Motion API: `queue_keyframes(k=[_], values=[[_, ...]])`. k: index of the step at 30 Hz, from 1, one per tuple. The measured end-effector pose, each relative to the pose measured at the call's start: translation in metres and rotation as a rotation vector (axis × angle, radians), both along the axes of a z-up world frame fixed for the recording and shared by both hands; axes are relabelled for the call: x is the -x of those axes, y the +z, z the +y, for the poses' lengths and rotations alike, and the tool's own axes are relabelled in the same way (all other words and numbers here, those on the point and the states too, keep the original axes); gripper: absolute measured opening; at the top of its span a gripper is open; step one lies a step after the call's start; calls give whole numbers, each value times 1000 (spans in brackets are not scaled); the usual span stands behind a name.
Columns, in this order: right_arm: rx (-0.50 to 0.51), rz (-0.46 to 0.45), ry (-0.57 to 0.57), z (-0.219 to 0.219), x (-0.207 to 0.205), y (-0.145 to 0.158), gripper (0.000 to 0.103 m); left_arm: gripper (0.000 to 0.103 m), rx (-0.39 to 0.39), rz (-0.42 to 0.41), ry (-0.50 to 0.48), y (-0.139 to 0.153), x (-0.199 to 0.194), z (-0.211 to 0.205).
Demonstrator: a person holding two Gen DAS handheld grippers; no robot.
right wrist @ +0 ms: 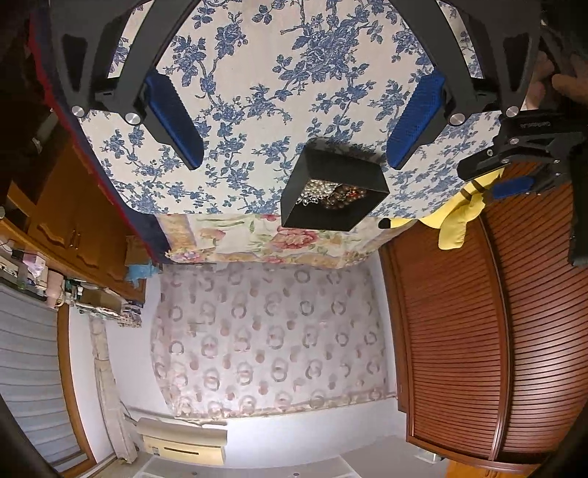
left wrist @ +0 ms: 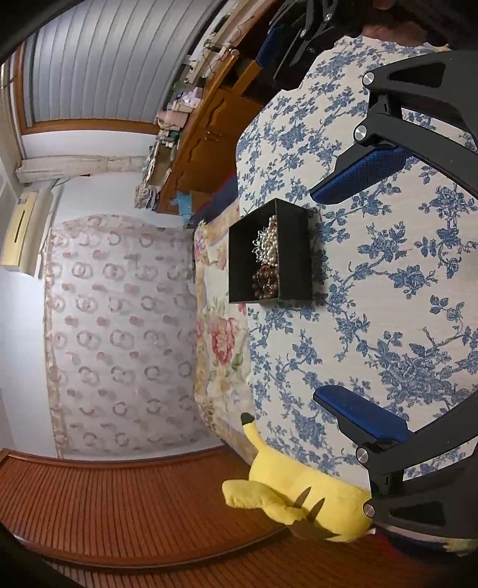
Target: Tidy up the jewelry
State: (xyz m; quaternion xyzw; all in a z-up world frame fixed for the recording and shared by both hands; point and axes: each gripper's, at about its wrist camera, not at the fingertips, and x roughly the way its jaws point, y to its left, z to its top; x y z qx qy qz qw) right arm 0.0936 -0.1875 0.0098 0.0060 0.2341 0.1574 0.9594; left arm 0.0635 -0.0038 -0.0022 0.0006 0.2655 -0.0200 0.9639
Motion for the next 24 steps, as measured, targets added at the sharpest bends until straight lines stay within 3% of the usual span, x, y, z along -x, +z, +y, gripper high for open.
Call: queue_keyframes(k=[24], values=[[-9,12,-18,-2,-3,-6,100,95,6,-18,1,6,5,3]])
